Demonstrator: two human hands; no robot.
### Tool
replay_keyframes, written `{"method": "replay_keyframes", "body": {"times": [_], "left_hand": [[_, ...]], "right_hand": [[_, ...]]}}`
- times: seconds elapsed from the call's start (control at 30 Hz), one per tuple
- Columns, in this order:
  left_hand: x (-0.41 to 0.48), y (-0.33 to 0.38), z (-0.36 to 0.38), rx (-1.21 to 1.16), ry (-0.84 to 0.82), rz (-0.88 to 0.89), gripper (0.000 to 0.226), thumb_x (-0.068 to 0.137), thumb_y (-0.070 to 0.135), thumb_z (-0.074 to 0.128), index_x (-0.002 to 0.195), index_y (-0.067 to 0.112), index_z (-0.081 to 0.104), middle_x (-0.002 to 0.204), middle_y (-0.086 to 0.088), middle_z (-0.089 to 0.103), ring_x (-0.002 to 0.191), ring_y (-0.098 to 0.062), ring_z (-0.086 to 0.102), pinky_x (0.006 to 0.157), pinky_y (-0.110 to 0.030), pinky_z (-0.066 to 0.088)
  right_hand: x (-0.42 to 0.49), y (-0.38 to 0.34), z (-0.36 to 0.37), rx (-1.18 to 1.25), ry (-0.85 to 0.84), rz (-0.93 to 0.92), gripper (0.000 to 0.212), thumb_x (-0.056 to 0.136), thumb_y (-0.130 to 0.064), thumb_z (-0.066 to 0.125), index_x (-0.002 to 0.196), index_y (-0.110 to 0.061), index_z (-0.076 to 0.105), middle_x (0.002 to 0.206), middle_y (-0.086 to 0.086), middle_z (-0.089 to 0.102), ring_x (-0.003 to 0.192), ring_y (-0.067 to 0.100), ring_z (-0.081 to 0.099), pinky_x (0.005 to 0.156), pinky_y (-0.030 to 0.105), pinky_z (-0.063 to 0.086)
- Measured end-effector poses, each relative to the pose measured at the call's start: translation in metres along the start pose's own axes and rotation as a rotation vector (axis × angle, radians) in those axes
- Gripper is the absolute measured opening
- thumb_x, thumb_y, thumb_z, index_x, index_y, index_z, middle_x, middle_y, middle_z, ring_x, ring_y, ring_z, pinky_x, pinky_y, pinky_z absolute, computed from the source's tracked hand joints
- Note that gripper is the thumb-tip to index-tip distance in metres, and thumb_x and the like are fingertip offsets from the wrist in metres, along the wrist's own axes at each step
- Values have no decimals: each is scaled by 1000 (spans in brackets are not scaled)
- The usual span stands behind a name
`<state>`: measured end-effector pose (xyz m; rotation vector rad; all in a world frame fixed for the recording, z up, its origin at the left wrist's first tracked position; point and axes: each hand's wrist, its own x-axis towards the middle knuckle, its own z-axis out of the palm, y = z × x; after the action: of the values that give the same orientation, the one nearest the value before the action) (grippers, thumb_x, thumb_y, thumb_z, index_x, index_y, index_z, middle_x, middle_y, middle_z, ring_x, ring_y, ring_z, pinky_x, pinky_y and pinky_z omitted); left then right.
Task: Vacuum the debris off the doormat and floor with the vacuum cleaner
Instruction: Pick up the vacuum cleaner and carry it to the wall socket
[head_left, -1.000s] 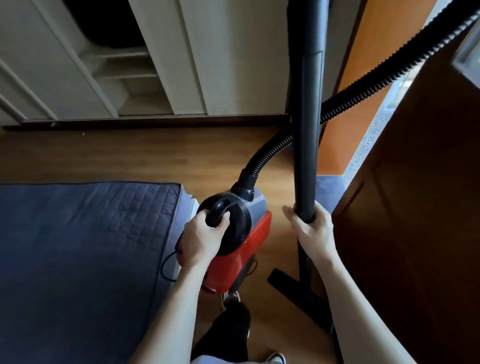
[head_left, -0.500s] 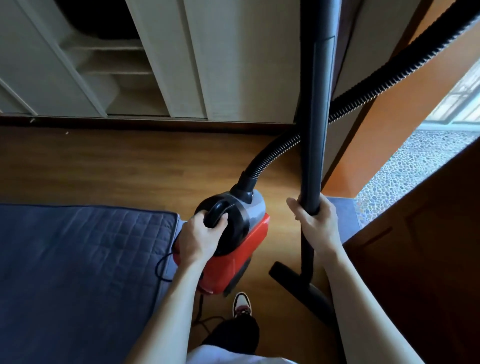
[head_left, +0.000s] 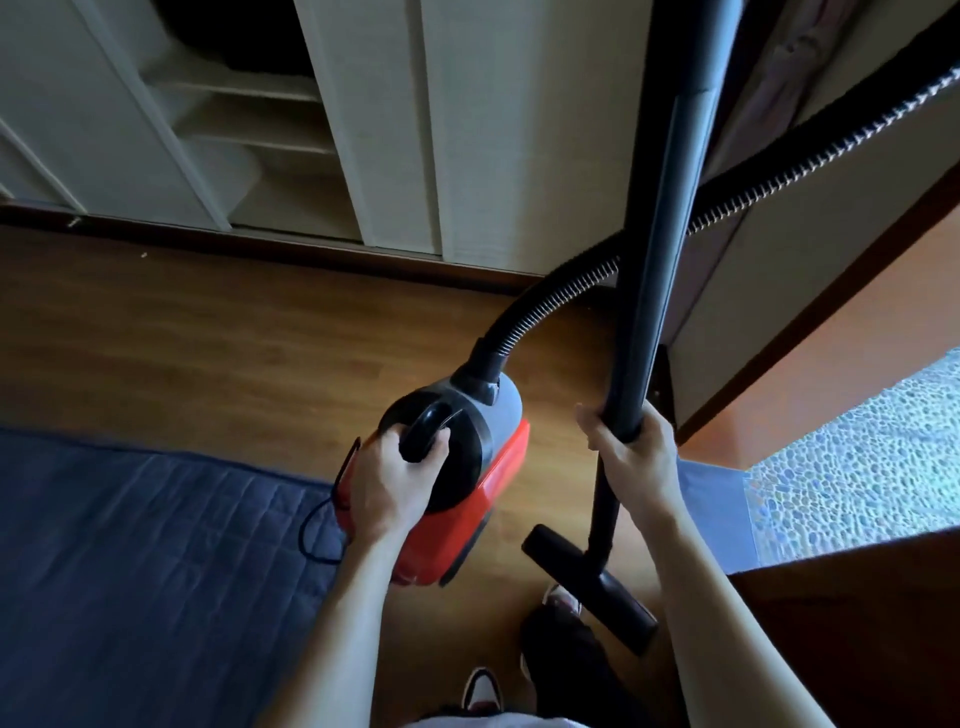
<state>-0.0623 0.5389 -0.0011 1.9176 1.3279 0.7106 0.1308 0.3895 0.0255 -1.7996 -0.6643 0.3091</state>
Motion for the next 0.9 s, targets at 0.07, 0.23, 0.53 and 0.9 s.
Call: {"method": "replay_keyframes", "body": {"times": [0.07,0.23,0.53,0.9], "left_hand": [[21,-3,5,-1,20,-8,36,82,55,65,86,19,73,77,6,72,75,-17,68,69,-37,56],[81,-3,22,-5,75,-61,44,79,62,62,86,20,72,78,7,72,73,-15,69,64,-35,57],[222,43,68,46,187,-175,38,78,61,64,83,23,69,76,9,70,73,-13,67,70,-40,57],[314,58,72,77,422,-275,24,81,44,74,80,20,70,72,10,69,72,-14,67,67,-27,51]], "right_hand": [[26,1,12,10,-31,-3,35,87,-22,79,78,4,56,72,30,58,65,39,53,54,33,41],[103,3,42,0,-94,15,32,87,-13,79,73,-6,51,64,21,52,59,16,43,54,25,35],[289,3,103,53,-322,-49,34,86,-10,77,71,-8,47,60,0,42,53,9,35,49,28,33],[417,-16,171,147,-528,-196,62,81,-56,78,76,-4,47,63,0,42,55,11,38,50,28,36]]}}
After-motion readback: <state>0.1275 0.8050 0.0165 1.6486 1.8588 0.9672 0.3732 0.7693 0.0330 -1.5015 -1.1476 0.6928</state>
